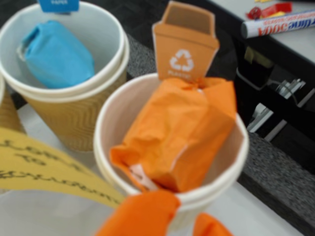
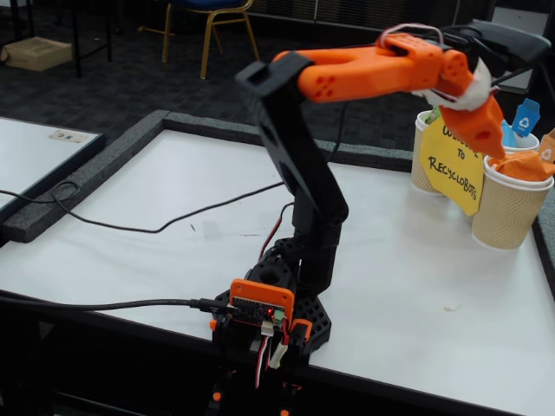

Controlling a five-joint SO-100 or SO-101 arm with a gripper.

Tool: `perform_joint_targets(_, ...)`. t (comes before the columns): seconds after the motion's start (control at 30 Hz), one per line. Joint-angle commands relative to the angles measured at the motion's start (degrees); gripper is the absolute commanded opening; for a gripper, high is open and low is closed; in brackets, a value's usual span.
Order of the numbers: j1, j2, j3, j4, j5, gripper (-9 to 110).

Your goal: Sort rubbish by color.

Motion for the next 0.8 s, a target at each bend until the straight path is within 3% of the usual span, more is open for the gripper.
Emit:
perform_joint_targets(0.0, -1.1, 11.2, -2.2, 1.8, 1.1, 0)
perform_joint_targets(0.77, -1.1, 35.5, 3.9, 14.8, 1.1, 0)
